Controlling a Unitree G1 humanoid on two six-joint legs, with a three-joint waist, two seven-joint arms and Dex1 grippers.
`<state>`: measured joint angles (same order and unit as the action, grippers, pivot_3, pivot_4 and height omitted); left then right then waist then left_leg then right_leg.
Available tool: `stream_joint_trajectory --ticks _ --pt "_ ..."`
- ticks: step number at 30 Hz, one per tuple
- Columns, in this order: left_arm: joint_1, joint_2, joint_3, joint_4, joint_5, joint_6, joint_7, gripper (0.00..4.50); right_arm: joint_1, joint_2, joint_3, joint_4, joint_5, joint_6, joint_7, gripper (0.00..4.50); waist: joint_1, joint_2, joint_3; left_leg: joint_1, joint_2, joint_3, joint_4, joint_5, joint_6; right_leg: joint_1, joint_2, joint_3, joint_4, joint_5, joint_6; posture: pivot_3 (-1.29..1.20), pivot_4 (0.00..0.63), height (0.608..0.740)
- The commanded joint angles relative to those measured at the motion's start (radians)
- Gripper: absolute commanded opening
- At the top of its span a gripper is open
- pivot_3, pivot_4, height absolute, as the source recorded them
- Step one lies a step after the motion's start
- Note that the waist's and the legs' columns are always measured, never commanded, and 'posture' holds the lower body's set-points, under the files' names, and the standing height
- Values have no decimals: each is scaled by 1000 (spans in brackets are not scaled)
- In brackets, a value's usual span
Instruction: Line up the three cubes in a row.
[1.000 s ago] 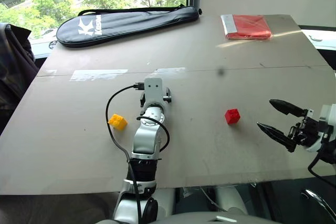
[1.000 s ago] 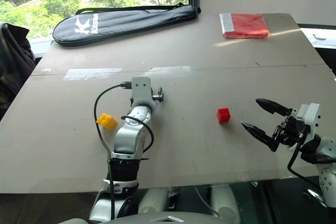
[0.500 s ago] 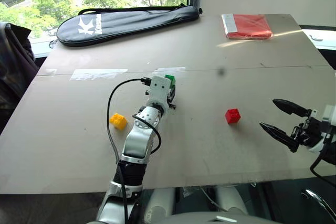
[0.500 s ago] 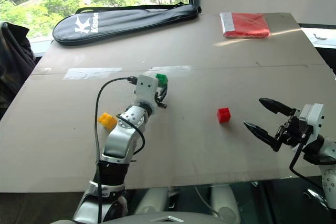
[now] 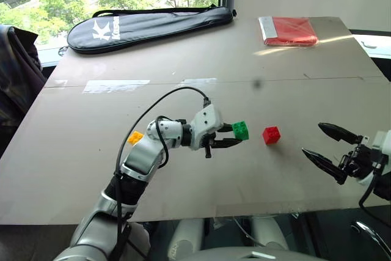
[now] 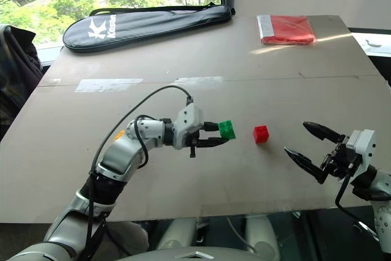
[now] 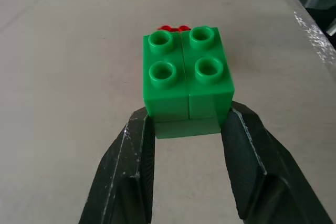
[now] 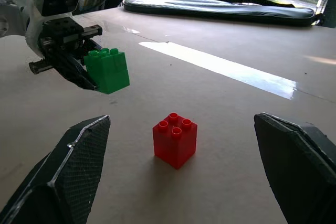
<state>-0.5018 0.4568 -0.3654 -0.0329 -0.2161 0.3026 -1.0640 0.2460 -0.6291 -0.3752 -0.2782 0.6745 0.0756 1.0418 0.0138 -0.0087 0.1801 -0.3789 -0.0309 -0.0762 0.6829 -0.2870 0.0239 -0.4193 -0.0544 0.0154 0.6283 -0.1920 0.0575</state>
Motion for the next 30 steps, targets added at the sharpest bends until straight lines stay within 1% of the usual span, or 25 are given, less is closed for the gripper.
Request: stream_joint_trajectory --ticks 1,5,9,17,29,30 --pt "-75 -40 -39 96 42 -68 -43 1243 37 3 -53 -43 7 -29 5 4500 0 0 0 0 0 0 0 0 0 0 0 0 0 0 0 0 150 712" --pt "-117 -72 -62 186 94 -103 -41 1243 91 10 -70 -47 3 -46 19 4500 -2 0 0 0 0 0 0 0 0 0 1 0 0 0 0 0 150 712" --pt "-121 -77 -66 220 121 -121 -45 1243 118 14 -69 -51 3 -55 28 4500 -4 0 0 0 0 0 0 0 0 0 1 1 0 0 0 0 150 712" --pt "-113 -67 -75 256 175 -158 -47 1243 113 15 -52 -47 6 -59 34 4500 -2 0 0 0 0 0 1 0 0 0 1 0 1 0 0 0 150 712" --pt "-107 -76 -75 277 191 -165 -62 1243 107 13 -53 -48 -1 -58 33 4500 -1 0 0 0 0 0 1 0 0 0 0 0 1 0 0 0 150 712" --pt "-106 -77 -73 276 190 -166 -60 1743 106 12 -53 -48 -2 -58 32 4500 -1 0 0 0 0 0 1 0 0 0 0 0 1 0 0 0 150 712"
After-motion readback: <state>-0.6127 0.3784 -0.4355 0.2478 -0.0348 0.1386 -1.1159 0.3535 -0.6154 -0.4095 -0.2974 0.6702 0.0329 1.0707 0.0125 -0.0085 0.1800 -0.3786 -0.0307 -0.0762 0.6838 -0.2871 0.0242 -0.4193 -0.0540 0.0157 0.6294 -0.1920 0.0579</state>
